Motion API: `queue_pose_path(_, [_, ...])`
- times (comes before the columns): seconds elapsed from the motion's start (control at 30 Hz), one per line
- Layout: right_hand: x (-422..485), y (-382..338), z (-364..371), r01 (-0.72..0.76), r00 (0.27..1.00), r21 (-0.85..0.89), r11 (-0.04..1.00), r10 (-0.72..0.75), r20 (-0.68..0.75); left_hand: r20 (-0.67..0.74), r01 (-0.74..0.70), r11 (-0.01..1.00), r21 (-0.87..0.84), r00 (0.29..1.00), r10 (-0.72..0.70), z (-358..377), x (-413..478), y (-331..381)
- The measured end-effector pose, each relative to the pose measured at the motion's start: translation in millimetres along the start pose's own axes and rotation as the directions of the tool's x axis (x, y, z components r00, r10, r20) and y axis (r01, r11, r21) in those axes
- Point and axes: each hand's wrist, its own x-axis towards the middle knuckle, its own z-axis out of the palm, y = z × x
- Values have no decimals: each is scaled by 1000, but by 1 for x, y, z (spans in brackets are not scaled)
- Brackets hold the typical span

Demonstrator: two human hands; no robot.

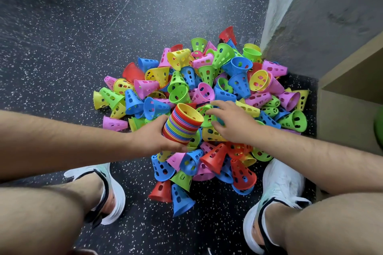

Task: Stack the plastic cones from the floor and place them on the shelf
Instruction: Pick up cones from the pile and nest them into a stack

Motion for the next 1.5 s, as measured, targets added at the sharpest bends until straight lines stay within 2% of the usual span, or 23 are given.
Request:
queue_pose_path(0.1, [4, -1, -1, -26, 1000, -46, 999, 26, 16, -11, 10, 1000, 7, 1000, -10, -3, 1, -4])
queue_pose_path(0.2, [3, -5, -12, -80, 992, 167, 983, 95, -87, -22, 11, 1000, 1, 1000, -11, -5, 3, -8])
queue_pose_path(0.3, [1, -15, -32, -142, 955, 417, 898, 236, -181, -40, 8, 1000, 7, 999, -8, -7, 6, -10])
queue_pose_path(0.43, [-3, -33, -50, -53, 876, 610, 790, 331, -352, -36, 12, 1000, 24, 999, -11, -10, 11, -10])
queue_pose_path(0.5, [-5, -40, -56, -26, 890, 666, 745, 320, -324, -26, 6, 999, 36, 1000, -5, -10, 12, -5])
queue_pose_path(0.57, [-5, -44, -58, -38, 937, 678, 734, 262, -232, -25, -11, 999, 42, 1000, 12, -10, 13, 1])
queue_pose_path(0.67, [-9, -52, -61, -92, 988, 627, 774, 148, -38, -12, -48, 998, 39, 999, 48, -8, 18, 9])
queue_pose_path(0.77, [-16, -53, -61, -115, 992, 609, 785, 62, 107, 4, -63, 997, 45, 998, 63, -5, 22, 15])
queue_pose_path(0.83, [-18, -52, -61, -97, 995, 661, 744, 52, 87, 4, -63, 997, 43, 998, 63, -7, 26, 16])
queue_pose_path(0.93, [-6, -39, -54, -103, 982, 739, 666, 186, -31, -20, -52, 998, 45, 998, 53, -13, 31, 15])
queue_pose_path(0.97, [1, -29, -49, -111, 970, 725, 680, 232, -70, -40, -44, 998, 46, 998, 46, -15, 32, 15])
queue_pose_path(1.03, [16, -8, -41, -154, 955, 570, 807, 269, -123, -77, -34, 999, 42, 996, 37, -19, 34, 15])
queue_pose_path(1.13, [35, 14, -35, -169, 969, 259, 951, 209, -132, -98, -16, 998, 68, 995, 22, -25, 37, 16])
queue_pose_path(1.27, [59, 11, -30, -136, 986, 35, 990, 138, -97, -120, 12, 997, 80, 993, -2, -33, 39, 15])
queue_pose_path(1.5, [87, -2, -19, -93, 993, -116, 989, 84, -84, -108, 17, 998, 53, 994, -11, -42, 42, 11])
